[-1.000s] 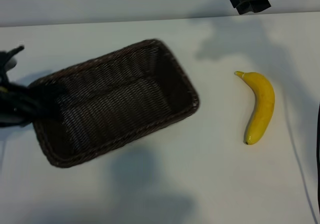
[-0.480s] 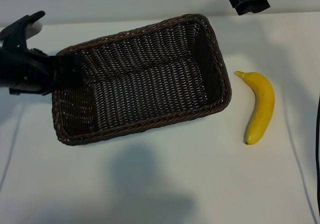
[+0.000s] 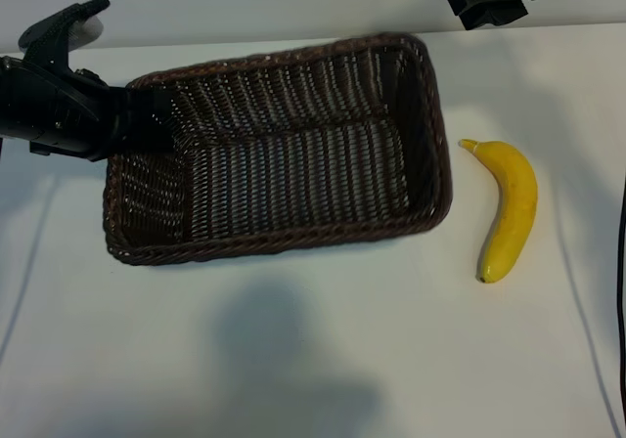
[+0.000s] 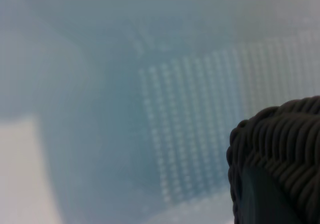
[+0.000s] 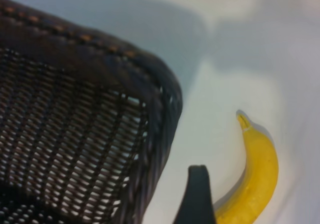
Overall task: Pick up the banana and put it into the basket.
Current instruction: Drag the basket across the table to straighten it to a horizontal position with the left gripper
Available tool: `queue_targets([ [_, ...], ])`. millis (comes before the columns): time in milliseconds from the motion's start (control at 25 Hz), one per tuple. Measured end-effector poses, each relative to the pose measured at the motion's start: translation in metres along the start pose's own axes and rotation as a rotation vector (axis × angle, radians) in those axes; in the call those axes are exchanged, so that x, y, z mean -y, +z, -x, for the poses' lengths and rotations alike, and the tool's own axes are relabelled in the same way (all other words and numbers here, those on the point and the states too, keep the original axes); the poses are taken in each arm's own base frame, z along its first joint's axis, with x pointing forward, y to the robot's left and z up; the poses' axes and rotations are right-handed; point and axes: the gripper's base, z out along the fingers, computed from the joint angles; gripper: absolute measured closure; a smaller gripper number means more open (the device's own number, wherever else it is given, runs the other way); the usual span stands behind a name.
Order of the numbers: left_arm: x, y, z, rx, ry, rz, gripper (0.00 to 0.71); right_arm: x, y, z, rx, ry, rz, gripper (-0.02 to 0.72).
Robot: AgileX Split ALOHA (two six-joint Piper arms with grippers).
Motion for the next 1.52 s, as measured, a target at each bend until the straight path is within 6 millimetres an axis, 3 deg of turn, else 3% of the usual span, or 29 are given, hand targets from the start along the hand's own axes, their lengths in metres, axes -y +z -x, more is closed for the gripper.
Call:
queue_targets([
  [640, -0.003, 0.007, 0.002, 0.0, 0.046, 0.004, 0.534, -0.002, 0.0, 0.0, 0.001, 0.01, 0.017, 0.098],
  [1040, -0.001, 0.036, 0.024, -0.026, 0.052, -0.013, 0.534, -0.002, 0.0, 0.0, 0.0, 0.01, 0.02, 0.098],
  [1280, 0.022, 0.072, 0.018, -0.103, 0.107, -0.043, 0.534, -0.002, 0.0, 0.0, 0.0, 0.011, 0.02, 0.098],
  [1520, 0.021, 0.08, 0.019, -0.113, 0.102, -0.004, 0.534, -0.002, 0.0, -0.001, -0.011, 0.012, 0.021, 0.098],
])
